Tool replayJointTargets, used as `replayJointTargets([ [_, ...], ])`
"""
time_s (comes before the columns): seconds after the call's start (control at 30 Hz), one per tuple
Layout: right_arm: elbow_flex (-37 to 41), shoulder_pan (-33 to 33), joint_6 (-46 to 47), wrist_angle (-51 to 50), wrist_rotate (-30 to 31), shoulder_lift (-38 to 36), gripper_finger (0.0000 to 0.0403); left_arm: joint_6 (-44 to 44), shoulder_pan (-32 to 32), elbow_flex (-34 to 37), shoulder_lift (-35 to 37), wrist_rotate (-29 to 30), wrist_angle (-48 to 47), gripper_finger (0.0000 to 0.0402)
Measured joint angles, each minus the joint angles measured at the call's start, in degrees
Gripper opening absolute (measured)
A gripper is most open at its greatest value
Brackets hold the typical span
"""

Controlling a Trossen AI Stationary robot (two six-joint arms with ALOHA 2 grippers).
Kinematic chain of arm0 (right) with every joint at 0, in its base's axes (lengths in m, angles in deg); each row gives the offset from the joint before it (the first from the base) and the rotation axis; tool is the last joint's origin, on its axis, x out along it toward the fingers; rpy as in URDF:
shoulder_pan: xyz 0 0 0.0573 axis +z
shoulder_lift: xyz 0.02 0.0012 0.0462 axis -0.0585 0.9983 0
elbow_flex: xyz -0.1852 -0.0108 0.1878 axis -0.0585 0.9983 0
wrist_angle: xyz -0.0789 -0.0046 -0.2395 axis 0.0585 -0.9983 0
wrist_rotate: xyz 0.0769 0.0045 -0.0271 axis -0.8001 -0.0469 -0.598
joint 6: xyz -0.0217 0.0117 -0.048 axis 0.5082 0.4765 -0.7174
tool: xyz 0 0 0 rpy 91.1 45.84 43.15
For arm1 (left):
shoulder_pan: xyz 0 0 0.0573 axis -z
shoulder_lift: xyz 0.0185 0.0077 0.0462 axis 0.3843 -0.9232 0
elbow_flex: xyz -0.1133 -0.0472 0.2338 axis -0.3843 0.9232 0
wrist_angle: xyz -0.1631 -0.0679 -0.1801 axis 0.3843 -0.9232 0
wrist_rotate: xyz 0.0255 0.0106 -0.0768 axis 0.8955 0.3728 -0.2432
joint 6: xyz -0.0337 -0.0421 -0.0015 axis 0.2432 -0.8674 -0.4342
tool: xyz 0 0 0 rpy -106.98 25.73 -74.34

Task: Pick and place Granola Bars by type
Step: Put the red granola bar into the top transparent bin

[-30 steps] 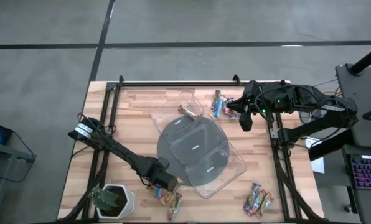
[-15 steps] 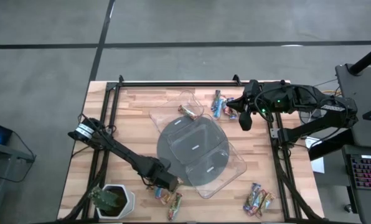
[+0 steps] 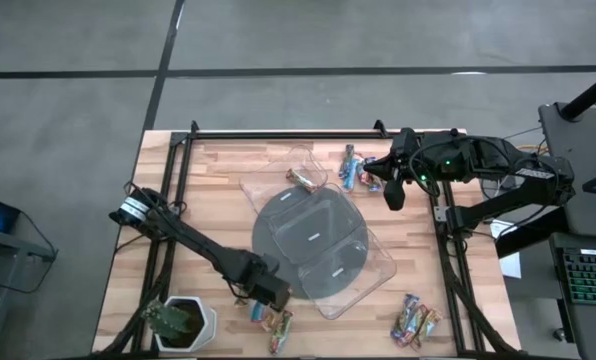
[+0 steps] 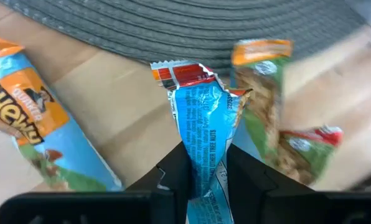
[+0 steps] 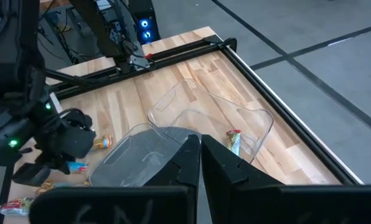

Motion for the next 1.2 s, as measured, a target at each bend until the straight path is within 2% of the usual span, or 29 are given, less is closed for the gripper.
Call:
replayJointTargets([
  [0.23, 0.0, 0.0, 0.0, 0.0, 0.0, 0.0, 0.0008, 7.3, -0.2, -13.3, 0.1, 1.6, -19.2, 0.0069],
  [0.33, 0.0, 0.0, -0.1, 0.0, 0.0, 0.0, 0.0008, 11.0, -0.7, -21.3, 0.2, 8.1, -29.4, 0.0069],
  [0.47, 0.0, 0.0, -0.2, 0.0, 0.0, 0.0, 0.0008, 16.4, -3.3, -29.9, 0.3, 20.1, -39.5, 0.0069],
  [0.57, 0.0, 0.0, -0.2, 0.0, 0.0, 0.0, 0.0008, 22.2, -7.3, -33.1, 0.3, 24.3, -43.3, 0.0069],
  [0.87, 0.0, 0.0, -0.2, 0.1, 0.0, 0.0, 0.0008, 44.5, -24.0, -33.7, 0.3, 30.8, -44.2, 0.0069],
  [1.0, 0.0, 0.0, 0.0, 0.1, 0.0, 0.0, 0.0008, 54.2, -31.5, -33.6, 0.3, 31.6, -40.1, 0.0069],
  [1.07, 0.0, 0.0, 0.0, 0.1, 0.0, 0.0, 0.0008, 59.3, -35.0, -33.6, 0.3, 29.8, -37.0, 0.0069],
  [1.2, 0.0, 0.0, 1.2, 0.0, -0.1, 0.0, 0.0008, 64.1, -40.8, -33.6, 0.3, 20.4, -32.9, 0.0069],
])
